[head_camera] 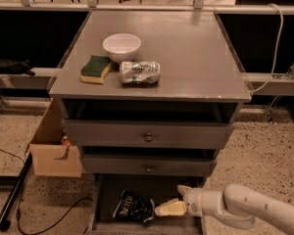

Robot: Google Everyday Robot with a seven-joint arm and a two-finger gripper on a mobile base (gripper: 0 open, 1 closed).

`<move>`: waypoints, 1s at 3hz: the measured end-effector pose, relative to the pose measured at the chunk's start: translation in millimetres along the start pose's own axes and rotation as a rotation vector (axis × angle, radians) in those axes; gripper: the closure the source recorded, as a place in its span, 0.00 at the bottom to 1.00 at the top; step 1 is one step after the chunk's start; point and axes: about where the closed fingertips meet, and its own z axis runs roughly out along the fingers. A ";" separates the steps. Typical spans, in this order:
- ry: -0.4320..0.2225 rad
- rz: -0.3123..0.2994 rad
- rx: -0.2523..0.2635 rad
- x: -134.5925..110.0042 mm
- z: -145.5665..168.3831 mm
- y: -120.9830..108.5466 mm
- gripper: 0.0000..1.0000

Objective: Pick blue chip bag from bottom drawer and place on counter

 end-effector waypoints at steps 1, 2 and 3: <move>-0.005 0.018 -0.024 8.7 26.4 -7.9 0.00; -0.005 0.018 -0.024 8.7 26.6 -8.0 0.00; -0.021 0.014 -0.003 6.1 46.7 -18.5 0.00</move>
Offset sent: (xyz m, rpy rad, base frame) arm 0.0112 0.0176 -0.0335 0.0322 0.0214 0.0008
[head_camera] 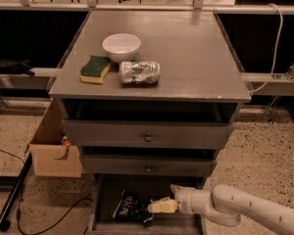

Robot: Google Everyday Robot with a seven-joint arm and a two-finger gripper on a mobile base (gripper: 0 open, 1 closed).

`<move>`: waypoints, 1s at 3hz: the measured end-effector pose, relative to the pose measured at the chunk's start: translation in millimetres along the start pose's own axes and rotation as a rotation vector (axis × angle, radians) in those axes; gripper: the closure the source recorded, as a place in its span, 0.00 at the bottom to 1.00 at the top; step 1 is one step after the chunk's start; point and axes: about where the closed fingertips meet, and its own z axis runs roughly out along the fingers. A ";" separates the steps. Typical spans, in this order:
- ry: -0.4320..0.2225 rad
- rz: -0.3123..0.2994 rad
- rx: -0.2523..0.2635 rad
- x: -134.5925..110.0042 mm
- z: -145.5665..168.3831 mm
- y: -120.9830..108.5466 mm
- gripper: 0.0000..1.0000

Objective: Pick blue chip bag from bottom drawer and place on counter

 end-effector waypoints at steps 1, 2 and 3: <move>-0.013 -0.055 0.022 1.9 31.4 -22.5 0.00; -0.038 -0.132 0.062 6.5 57.4 -54.2 0.00; -0.085 -0.194 0.128 20.2 70.4 -79.5 0.00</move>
Offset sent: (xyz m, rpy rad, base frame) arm 0.0811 0.0137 -0.0989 -0.1062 -0.2436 -0.0059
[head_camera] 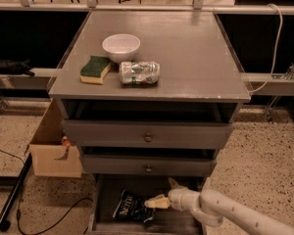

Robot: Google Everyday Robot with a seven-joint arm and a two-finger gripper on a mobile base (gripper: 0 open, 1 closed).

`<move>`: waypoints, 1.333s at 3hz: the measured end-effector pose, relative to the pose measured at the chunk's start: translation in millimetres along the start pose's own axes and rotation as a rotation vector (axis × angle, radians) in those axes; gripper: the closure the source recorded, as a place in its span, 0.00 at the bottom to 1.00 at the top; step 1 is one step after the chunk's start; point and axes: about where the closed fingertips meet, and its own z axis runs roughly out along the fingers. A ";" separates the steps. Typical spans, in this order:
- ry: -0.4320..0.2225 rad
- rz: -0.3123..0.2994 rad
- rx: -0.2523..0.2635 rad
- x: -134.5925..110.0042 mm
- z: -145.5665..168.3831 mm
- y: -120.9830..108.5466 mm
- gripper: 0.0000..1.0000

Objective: Pick blue chip bag from bottom drawer and place on counter

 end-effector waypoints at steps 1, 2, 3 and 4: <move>-0.035 -0.077 0.096 28.9 4.8 -13.6 0.00; -0.035 -0.077 0.096 29.0 4.9 -13.5 0.00; 0.011 -0.108 0.042 36.8 27.7 -10.0 0.00; 0.052 -0.128 -0.012 49.2 46.2 -7.0 0.00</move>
Offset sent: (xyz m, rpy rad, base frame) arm -0.0021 -0.0162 -0.0393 -0.0959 -0.1423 -0.0649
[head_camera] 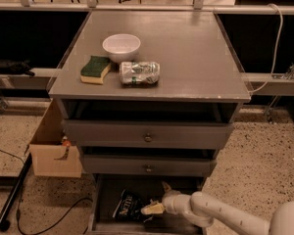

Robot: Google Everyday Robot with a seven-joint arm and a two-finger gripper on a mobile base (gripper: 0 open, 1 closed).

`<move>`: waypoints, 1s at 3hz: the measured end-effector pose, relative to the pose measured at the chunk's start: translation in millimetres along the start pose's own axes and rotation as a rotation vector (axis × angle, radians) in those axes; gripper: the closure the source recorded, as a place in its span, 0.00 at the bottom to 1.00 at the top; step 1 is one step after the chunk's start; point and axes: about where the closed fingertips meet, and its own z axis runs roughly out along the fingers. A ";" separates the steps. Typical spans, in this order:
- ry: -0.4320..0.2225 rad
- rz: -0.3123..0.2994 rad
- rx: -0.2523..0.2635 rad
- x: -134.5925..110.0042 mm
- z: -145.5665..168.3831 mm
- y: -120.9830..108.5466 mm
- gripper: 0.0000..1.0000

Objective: Pick blue chip bag from bottom drawer and place on counter

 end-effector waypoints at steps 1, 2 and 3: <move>0.048 0.032 -0.031 27.8 22.8 1.2 0.00; 0.069 0.050 -0.041 42.4 33.4 4.1 0.00; 0.093 0.064 -0.063 56.3 49.3 16.5 0.00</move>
Offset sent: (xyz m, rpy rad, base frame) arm -0.0116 0.0138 -0.0713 -0.0231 0.1223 0.0191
